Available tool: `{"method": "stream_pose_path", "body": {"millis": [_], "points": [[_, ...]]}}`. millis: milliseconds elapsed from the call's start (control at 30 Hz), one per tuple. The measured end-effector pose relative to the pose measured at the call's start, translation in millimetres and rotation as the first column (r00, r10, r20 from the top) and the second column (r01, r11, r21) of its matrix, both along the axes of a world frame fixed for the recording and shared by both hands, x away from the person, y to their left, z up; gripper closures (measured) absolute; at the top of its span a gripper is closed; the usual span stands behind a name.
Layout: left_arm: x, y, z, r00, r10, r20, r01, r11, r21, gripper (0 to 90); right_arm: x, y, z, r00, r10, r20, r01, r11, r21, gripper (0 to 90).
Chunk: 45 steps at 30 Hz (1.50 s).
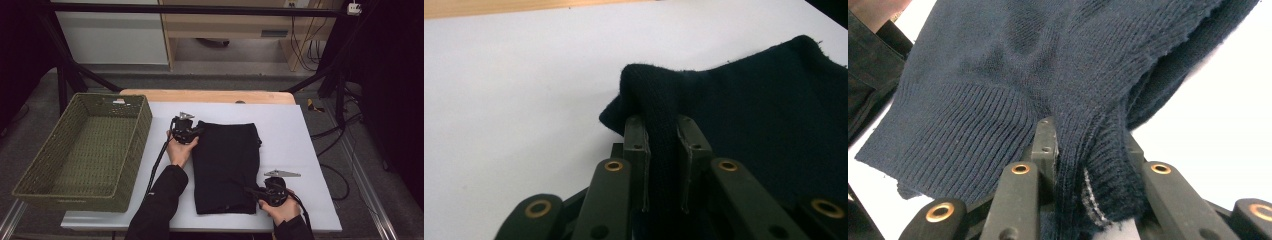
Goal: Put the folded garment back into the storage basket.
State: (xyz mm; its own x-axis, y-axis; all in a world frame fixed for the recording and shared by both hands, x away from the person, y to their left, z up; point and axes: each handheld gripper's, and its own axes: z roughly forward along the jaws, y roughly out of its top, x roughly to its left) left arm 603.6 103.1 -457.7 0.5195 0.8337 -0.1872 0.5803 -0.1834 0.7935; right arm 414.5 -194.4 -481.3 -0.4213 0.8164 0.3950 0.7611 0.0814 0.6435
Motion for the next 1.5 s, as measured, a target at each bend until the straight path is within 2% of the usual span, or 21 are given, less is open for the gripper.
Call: {"method": "stream_pose_path", "body": {"millis": [367, 567, 933, 1200, 1400, 1500], "points": [[-6.2, -4.3, 20.3, 0.9992, -0.016, 0.036, 0.017, 0.9997, -0.019, 77.8, 0.0, -1.0, 0.2, 1.0000, 0.001, -0.004, -0.001, 1.0000, 0.007, 70.7], [-8.4, -7.5, 28.2, 0.9982, -0.031, 0.052, 0.031, 0.9994, -0.013, 77.8, -0.1, -1.3, 0.8, 1.0000, 0.005, -0.005, -0.005, 1.0000, 0.008, 70.7], [-16.0, -10.0, 46.9, 0.9938, -0.058, 0.095, 0.060, 0.9978, -0.028, 78.3, 0.3, -2.2, 0.8, 1.0000, 0.008, -0.006, -0.008, 0.9999, 0.011, 70.7], [-21.9, -13.9, 58.1, 0.9890, -0.080, 0.124, 0.084, 0.9962, -0.023, 78.7, 0.5, -3.0, 1.0, 0.9999, 0.010, -0.009, -0.010, 0.9998, 0.015, 70.7], [-29.0, -21.1, 71.4, 0.9807, -0.107, 0.163, 0.110, 0.9939, -0.009, 79.0, 0.3, -3.5, 1.7, 0.9999, 0.009, -0.010, -0.009, 0.9999, 0.014, 71.1], [-29.9, -22.2, 72.9, 0.9797, -0.110, 0.167, 0.113, 0.9935, -0.008, 79.1, 0.3, -3.8, 1.9, 0.9999, 0.009, -0.009, -0.009, 0.9999, 0.015, 71.1]]}}
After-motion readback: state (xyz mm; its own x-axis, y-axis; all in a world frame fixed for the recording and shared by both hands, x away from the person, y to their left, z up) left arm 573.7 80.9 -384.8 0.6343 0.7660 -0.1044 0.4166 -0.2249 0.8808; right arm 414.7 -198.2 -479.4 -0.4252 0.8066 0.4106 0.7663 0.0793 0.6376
